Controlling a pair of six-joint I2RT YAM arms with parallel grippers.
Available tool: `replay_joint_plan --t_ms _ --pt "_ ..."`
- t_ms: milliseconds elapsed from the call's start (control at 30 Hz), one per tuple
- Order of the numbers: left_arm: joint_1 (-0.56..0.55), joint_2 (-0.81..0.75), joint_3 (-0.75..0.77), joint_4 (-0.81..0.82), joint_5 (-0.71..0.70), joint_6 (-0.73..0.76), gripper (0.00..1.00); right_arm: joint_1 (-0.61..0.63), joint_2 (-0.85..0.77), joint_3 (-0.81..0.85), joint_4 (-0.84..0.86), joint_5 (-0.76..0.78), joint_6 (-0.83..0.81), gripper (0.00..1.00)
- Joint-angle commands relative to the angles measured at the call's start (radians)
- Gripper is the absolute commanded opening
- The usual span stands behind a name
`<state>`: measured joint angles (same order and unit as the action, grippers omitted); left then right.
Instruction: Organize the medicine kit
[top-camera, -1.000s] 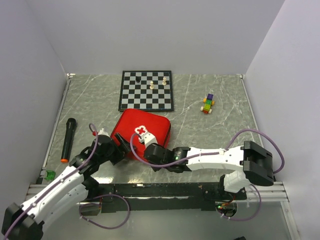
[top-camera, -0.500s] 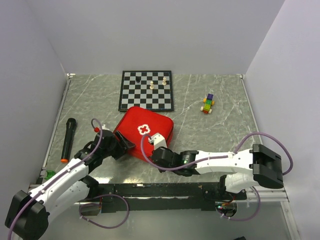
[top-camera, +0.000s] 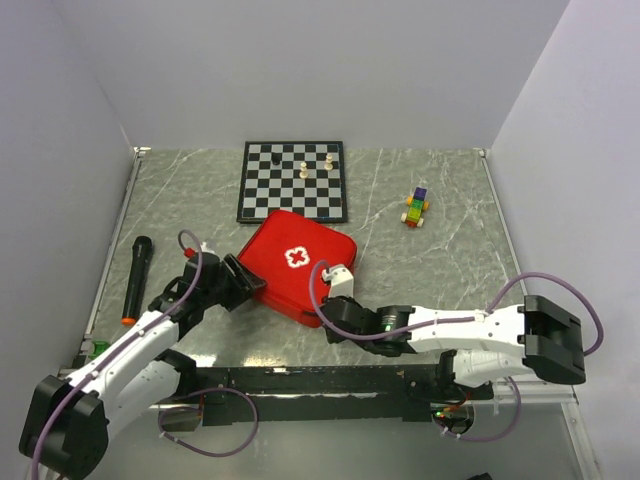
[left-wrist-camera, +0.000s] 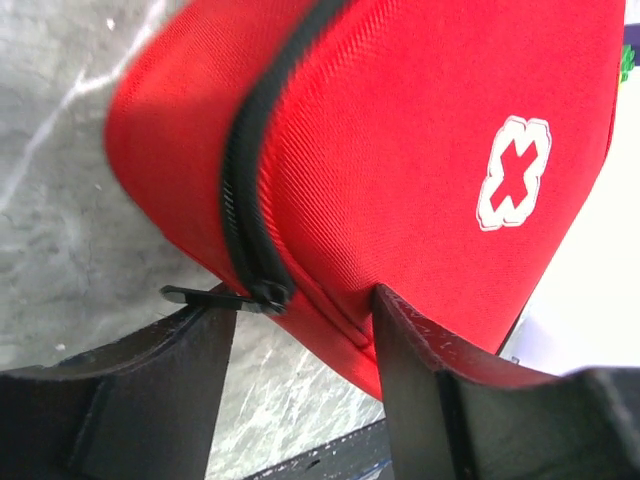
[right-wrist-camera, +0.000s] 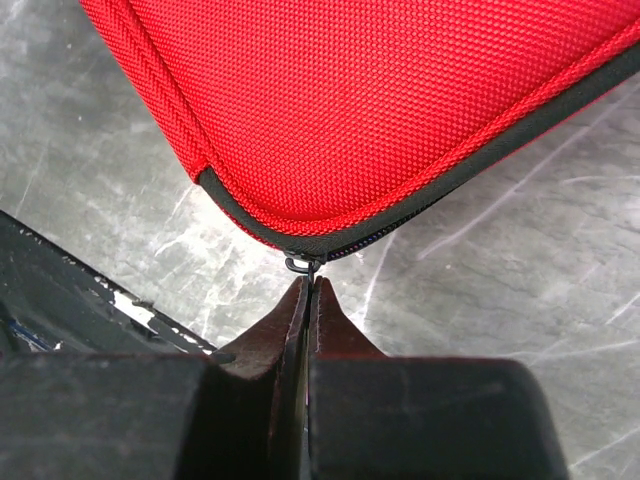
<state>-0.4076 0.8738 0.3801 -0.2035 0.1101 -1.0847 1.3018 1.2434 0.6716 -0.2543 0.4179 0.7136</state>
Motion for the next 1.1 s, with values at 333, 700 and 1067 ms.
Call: replay_joint_plan --t_ms 333,700,1067 --pt "0.062 -0.205 0.158 -0.269 -0.135 0.086 0.92 0.053 0.146 0.201 -0.036 -0.090 -0.267 0.00" --pt "0.059 -0.340 0.065 -0.304 0.013 -0.021 0.95 0.094 0.404 0.520 -0.045 -0.202 -0.425 0.00" --pt "0.059 -0.027 0.002 -0.051 0.057 0.028 0.59 0.096 0.281 0.287 -0.019 -0.157 -0.312 0.00"
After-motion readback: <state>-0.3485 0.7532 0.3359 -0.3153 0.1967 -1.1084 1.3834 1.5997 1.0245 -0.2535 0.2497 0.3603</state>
